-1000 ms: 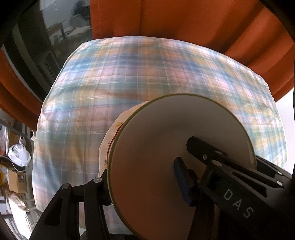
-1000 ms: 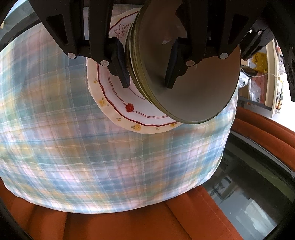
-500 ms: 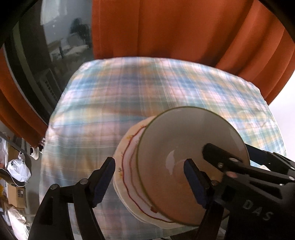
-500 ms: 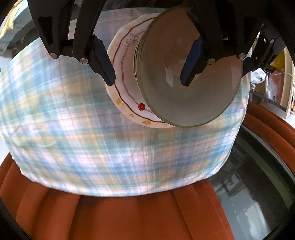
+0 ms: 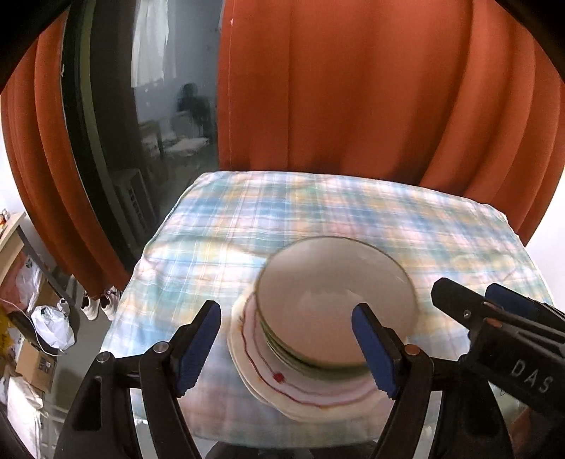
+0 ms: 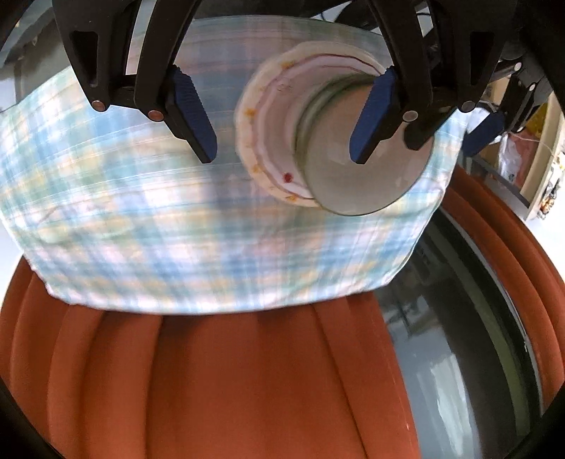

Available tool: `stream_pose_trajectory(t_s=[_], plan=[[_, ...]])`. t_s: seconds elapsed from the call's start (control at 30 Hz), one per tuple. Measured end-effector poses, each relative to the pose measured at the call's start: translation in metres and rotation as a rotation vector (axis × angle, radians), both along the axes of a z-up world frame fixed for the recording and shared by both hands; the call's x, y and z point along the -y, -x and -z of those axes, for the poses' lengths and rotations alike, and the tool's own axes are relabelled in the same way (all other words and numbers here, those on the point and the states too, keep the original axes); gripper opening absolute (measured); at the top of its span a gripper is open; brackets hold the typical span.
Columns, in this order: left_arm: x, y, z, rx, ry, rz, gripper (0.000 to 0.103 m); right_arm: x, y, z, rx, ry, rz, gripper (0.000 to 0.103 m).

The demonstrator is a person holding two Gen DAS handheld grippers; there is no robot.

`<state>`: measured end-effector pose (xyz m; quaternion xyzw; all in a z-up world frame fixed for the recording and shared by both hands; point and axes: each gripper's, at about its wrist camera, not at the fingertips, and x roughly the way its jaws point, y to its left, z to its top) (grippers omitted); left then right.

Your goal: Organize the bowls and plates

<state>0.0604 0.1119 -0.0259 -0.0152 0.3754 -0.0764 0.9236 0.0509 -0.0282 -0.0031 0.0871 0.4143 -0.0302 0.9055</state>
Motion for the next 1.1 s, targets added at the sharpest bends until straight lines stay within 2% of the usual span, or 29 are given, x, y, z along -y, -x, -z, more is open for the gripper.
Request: stream_pose_trajectory(t_s=[0.17, 0.47, 0.7, 0.9, 1.1], plan=[[0.01, 0.034, 0.003, 0.061, 0.006, -0.016, 0.084, 0.023, 0.034, 0.001, 0.049, -0.011, -0.002, 0.082], [0.027, 0.076, 0.013, 0.086, 0.016, -0.026, 0.091, 0.056, 0.091, 0.014, 0.124, 0.071, 0.031, 0.082], [0.039, 0.096, 0.012, 0.096, 0.014, -0.017, 0.095, 0.065, 0.123, 0.02, 0.125, 0.082, 0.04, 0.086], [0.048, 0.104, 0.01, 0.112, 0.005, 0.009, 0.097, 0.074, 0.137, 0.018, 0.144, 0.078, 0.076, 0.088], [0.047, 0.106, 0.01, 0.111, 0.009, -0.004, 0.099, 0.076, 0.14, 0.018, 0.144, 0.08, 0.082, 0.088]])
